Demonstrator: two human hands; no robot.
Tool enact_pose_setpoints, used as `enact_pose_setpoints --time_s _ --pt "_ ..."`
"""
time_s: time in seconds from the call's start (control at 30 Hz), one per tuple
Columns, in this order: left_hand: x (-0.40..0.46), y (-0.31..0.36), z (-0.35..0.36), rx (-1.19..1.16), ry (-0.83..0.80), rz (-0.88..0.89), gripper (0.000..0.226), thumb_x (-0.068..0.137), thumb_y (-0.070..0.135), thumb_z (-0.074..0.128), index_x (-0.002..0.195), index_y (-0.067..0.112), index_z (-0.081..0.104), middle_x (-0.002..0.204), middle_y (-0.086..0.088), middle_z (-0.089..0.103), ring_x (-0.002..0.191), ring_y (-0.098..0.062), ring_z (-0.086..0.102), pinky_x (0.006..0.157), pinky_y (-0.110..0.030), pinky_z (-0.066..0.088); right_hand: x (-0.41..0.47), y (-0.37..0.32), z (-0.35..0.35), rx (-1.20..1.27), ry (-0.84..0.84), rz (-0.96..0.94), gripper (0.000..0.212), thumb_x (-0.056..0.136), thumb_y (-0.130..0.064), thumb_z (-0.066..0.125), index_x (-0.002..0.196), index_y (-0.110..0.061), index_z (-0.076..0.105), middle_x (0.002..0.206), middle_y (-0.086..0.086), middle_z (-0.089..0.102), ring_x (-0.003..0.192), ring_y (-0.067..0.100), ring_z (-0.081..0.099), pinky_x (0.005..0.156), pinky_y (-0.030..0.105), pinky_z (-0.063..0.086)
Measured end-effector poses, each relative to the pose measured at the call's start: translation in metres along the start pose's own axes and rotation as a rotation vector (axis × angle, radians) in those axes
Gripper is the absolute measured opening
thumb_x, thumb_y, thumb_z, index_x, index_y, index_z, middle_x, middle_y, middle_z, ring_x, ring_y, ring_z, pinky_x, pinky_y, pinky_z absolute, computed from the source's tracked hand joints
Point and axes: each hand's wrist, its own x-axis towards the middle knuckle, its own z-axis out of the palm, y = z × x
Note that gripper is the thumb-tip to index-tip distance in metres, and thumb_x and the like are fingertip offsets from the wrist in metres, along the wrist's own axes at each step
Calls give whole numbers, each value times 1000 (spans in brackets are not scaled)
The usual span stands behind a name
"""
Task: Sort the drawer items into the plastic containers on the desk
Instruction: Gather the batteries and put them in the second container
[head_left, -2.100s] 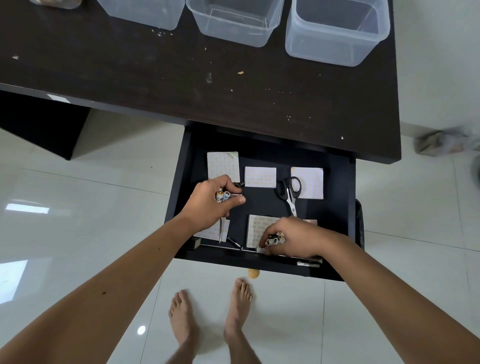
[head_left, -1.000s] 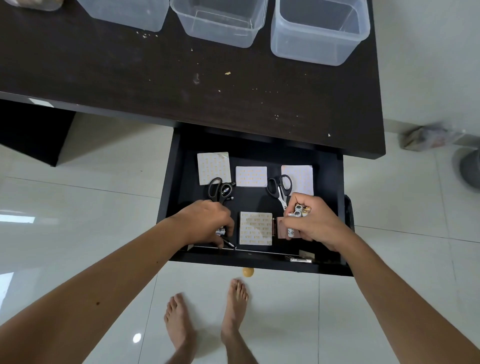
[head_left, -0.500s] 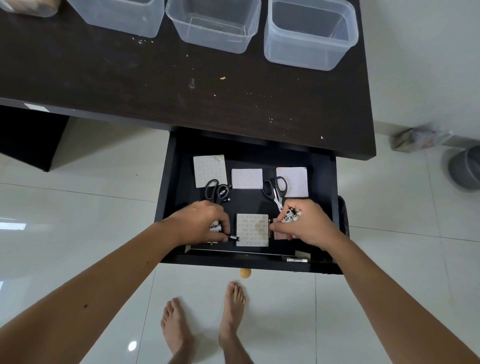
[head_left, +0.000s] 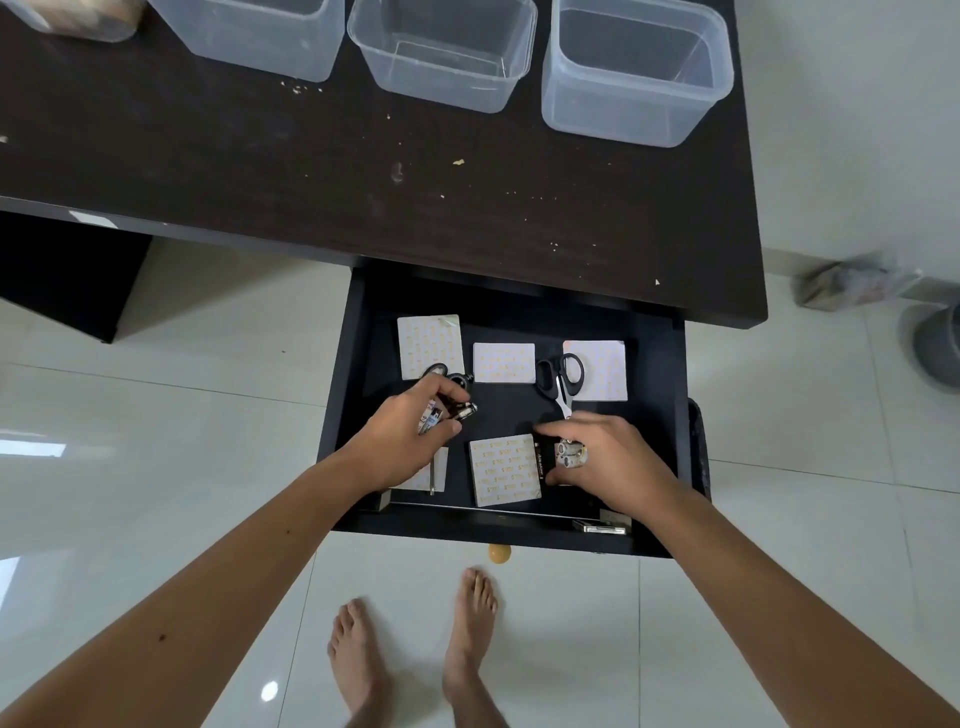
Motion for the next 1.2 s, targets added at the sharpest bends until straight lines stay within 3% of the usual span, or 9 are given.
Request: enact_pose_setpoints --time_s 0.07,0.17,0.27,0.43,0.6,0.73,0.9,1.0,1.2 --pt "1 -1 0 -1 -8 6 41 106 19 58 139 44 57 107 9 62 68 -22 64 56 -23 56 1 -1 0 -45 -14 -39 67 78 -29 93 140 -36 67 112 -13 67 103 12 64 91 30 55" --pt "3 -3 -1 -66 -4 0 44 106 14 56 135 47 63 105 14 60 56 -16 51 51 -22 47 3 -1 -1 -96 -49 -102 58 82 -29 90 136 -37 70 102 -16 61 98 12 64 88 29 54" --pt "4 0 -1 -190 50 -54 34 104 13 61 122 41 69 106 3 63 58 -11 54 53 -22 46 5 0 1 -120 -45 -121 45 83 -30 89 126 -34 77 104 -13 66 96 13 66 90 34 56" --pt "7 0 0 -298 106 -128 10 97 28 74 105 27 69 102 -2 63 50 -6 52 49 -24 44 8 4 3 -94 -74 -85 64 79 -42 90 139 -31 68 120 -10 67 110 14 64 99 32 53" --pt "8 -3 2 -159 129 -162 13 95 26 76 95 23 64 90 -8 72 59 -16 70 50 -31 54 11 4 8 -121 -84 -106 44 79 -42 89 120 -33 76 105 -13 63 99 17 65 88 35 55" --pt "6 0 2 -36 144 -141 16 92 24 80 90 22 64 84 -4 73 57 -8 69 49 -17 49 10 9 7 -34 -30 -67 37 74 -38 94 102 -29 72 99 -14 62 94 14 62 82 34 54" --pt "9 -4 4 296 143 19 13 92 35 79 93 31 67 97 14 69 88 -11 69 77 -31 59 6 9 2 112 3 -16 29 73 -36 95 84 -30 70 85 -13 66 79 5 65 68 25 52" --pt "11 -3 4 420 179 102 20 93 44 76 108 33 69 98 13 71 91 -11 69 79 -31 59 -1 0 -3 344 4 57 25 77 -25 95 81 -22 71 78 -5 71 66 4 70 58 14 51" --pt "14 3 2 571 265 113 41 93 48 74 125 30 56 94 11 66 79 -18 70 69 -32 57 -4 -8 -17 732 9 116 18 84 -4 84 87 -11 67 93 0 81 84 22 77 70 34 60"
